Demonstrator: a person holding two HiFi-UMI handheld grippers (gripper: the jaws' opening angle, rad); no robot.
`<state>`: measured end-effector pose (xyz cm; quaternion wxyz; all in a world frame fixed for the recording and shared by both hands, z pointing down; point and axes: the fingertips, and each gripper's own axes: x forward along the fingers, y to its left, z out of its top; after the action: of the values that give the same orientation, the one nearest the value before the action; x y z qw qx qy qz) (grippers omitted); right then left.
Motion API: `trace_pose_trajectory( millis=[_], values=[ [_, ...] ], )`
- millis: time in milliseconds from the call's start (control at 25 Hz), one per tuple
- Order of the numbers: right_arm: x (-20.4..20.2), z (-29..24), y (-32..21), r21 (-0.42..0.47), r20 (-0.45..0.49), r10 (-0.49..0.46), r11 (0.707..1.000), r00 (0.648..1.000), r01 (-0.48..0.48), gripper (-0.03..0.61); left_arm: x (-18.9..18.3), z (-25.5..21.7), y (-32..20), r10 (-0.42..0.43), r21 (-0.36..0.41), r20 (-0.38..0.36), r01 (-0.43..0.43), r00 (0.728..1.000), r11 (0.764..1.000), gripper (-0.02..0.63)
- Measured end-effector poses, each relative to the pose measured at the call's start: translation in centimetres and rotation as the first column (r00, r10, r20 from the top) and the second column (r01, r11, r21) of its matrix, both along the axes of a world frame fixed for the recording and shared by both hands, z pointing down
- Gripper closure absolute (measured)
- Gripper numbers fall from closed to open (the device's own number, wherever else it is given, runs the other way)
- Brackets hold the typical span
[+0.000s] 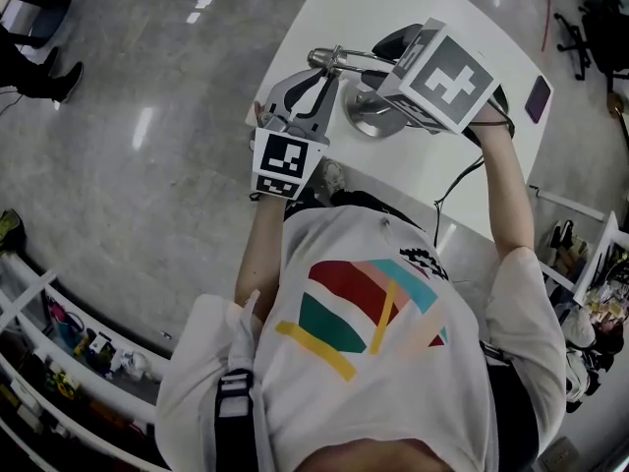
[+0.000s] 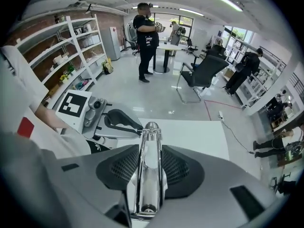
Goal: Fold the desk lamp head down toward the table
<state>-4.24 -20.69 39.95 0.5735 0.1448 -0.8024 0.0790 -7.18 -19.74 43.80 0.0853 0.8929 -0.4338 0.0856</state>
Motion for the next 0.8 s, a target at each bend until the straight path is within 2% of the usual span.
trace_pose_trajectory(
  millis=[360, 560, 800],
  values=[
    [0.4, 1.8, 0.0, -0.102, -0.106, -0.043, 0.994, 0.993, 0.032, 0.422, 1.4, 2.2, 0.3, 0.084, -0.073, 0.021, -0.083, 0.996, 0.994, 0.526],
    [0.5, 1.9, 0.0, -0.111, -0.114, -0.049, 0.993, 0.992, 0.036, 0.422, 1.6, 2.3, 0.3, 0.09, -0.098, 0.021, -0.087, 0.996, 0.991, 0.528],
    [0.3, 2.0, 0.0, -0.106, -0.115, -0.054, 0.993, 0.992, 0.042, 0.422, 1.4, 2.3, 0.3, 0.085, -0.094, 0.009, -0.084, 0.996, 0.992, 0.527]
  ],
)
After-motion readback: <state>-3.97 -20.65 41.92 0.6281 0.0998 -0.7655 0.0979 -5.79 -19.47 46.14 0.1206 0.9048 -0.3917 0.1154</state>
